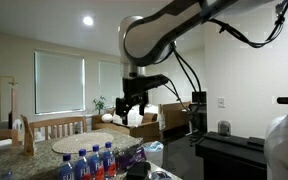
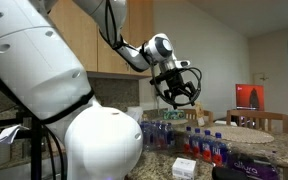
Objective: Remove the black object from the plastic
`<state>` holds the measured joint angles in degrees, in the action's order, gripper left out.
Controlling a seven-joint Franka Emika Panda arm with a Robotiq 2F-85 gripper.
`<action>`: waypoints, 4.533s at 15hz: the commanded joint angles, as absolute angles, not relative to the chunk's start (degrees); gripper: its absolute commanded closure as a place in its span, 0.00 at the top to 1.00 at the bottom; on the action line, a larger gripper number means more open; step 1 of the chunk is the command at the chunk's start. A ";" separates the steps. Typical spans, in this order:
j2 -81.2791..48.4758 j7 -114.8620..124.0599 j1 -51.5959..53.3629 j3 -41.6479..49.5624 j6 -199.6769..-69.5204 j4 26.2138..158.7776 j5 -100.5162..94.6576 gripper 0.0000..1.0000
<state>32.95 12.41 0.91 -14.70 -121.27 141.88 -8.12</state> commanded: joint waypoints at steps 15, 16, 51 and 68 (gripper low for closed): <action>32.74 13.00 2.14 -13.66 -121.00 141.71 -8.85 1.00; 32.74 13.00 2.14 -13.66 -121.00 141.71 -8.85 1.00; 30.09 11.64 1.26 -13.18 -122.93 140.66 -10.49 1.00; 9.46 -6.56 0.72 1.68 -142.48 144.63 -0.25 1.00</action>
